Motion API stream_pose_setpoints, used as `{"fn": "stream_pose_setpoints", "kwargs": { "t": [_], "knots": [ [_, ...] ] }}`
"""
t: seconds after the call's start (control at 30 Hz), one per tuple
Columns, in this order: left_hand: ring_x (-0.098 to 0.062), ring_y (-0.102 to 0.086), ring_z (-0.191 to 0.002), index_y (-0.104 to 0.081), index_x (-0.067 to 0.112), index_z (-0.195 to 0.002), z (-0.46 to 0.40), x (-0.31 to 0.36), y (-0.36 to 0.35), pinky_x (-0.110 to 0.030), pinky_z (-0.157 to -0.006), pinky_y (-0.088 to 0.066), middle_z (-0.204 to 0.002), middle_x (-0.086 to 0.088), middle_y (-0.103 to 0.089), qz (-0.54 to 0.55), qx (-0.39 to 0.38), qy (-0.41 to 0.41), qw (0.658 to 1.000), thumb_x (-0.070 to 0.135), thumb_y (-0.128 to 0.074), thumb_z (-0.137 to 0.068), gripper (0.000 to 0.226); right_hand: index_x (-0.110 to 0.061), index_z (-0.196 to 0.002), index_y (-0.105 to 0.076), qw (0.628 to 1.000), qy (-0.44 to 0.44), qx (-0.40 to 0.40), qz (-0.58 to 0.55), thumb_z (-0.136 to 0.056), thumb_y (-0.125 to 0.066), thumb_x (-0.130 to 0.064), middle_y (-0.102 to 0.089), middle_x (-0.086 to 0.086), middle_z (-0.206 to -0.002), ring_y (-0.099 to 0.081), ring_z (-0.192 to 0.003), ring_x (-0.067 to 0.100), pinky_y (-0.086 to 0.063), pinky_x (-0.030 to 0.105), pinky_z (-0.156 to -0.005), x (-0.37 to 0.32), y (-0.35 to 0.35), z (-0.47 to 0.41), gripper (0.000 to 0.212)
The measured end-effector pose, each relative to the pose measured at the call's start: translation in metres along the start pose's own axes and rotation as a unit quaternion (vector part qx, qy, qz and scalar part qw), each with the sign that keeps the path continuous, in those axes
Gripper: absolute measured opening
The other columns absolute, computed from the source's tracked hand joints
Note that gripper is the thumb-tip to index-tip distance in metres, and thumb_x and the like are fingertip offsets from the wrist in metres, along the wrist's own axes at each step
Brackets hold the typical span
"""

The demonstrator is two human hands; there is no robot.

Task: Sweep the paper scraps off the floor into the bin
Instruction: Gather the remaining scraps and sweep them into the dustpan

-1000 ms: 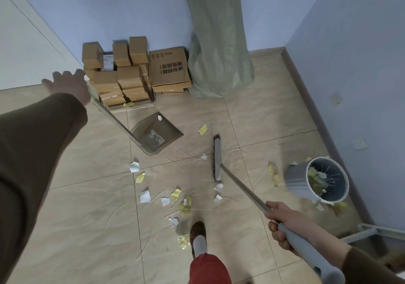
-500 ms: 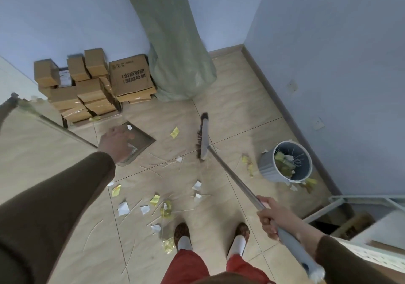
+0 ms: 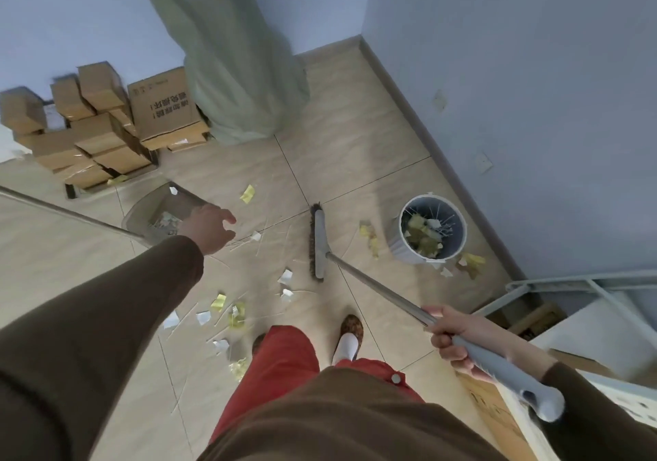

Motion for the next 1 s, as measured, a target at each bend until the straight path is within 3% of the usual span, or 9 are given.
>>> {"fn": "stream_pose_setpoints", "kwargs": {
  "t": [0.27, 0.6, 0.73, 0.83, 1.0],
  "knots": [
    [-0.025, -0.046, -0.133, -0.066, 0.031, -0.123, 0.018, 0.095, -0.019, -0.041, -0.107, -0.04, -0.144, -0.002, -0.053, -0.021, -0.019, -0.047, 0.998, 0.036, -0.064, -0.09, 0.034, -0.019, -0.138, -0.039, 0.995, -0.059, 0.04, 0.075, -0.098, -0.051, -0.005, -0.051, 0.012, -0.065, -0.05, -0.041, 0.016, -0.045, 0.022, -0.039, -0.002, 0.053, -0.02, 0.043],
    [-0.026, -0.05, -0.127, -0.066, 0.03, -0.124, -0.011, 0.112, -0.021, -0.04, -0.105, -0.042, -0.138, -0.003, -0.056, -0.012, -0.044, -0.021, 0.999, 0.034, -0.064, -0.092, 0.033, -0.019, -0.139, -0.04, 0.997, -0.069, 0.01, 0.04, -0.098, -0.054, -0.008, -0.055, 0.013, -0.064, -0.055, -0.039, 0.018, -0.05, 0.025, -0.036, -0.035, 0.078, -0.025, 0.045],
    [-0.028, -0.051, -0.123, -0.066, 0.03, -0.123, -0.029, 0.113, -0.009, -0.042, -0.104, -0.043, -0.133, -0.006, -0.058, 0.007, -0.058, -0.007, 0.998, 0.033, -0.065, -0.09, 0.033, -0.018, -0.13, -0.049, 0.999, -0.028, -0.018, -0.012, -0.093, -0.056, -0.006, -0.054, 0.014, -0.062, -0.055, -0.036, 0.019, -0.049, 0.026, -0.032, -0.084, 0.079, -0.001, 0.039],
    [-0.029, -0.051, -0.122, -0.067, 0.029, -0.122, -0.042, 0.121, 0.001, -0.042, -0.103, -0.043, -0.13, -0.008, -0.059, 0.021, -0.051, -0.006, 0.998, 0.032, -0.067, -0.089, 0.032, -0.021, -0.135, -0.047, 1.0, 0.022, 0.009, -0.002, -0.096, -0.053, -0.006, -0.054, 0.014, -0.062, -0.053, -0.035, 0.018, -0.047, 0.023, -0.032, -0.117, 0.094, 0.015, 0.042],
    [-0.029, -0.049, -0.123, -0.067, 0.028, -0.122, -0.049, 0.153, 0.009, -0.041, -0.102, -0.043, -0.127, -0.007, -0.06, 0.03, -0.035, -0.03, 0.998, 0.03, -0.066, -0.09, 0.032, -0.026, -0.14, -0.041, 0.974, 0.104, 0.101, 0.172, -0.099, -0.054, -0.01, -0.055, 0.013, -0.071, -0.05, -0.042, 0.016, -0.045, 0.022, -0.039, -0.153, 0.131, 0.005, 0.046]
  ]
}}
Point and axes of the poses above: each hand's wrist, its own z-axis away from the middle knuckle, its own y-axis out of the back of the hand, x = y × z, the point moved 4 cm from there along -z, towards the middle knuckle
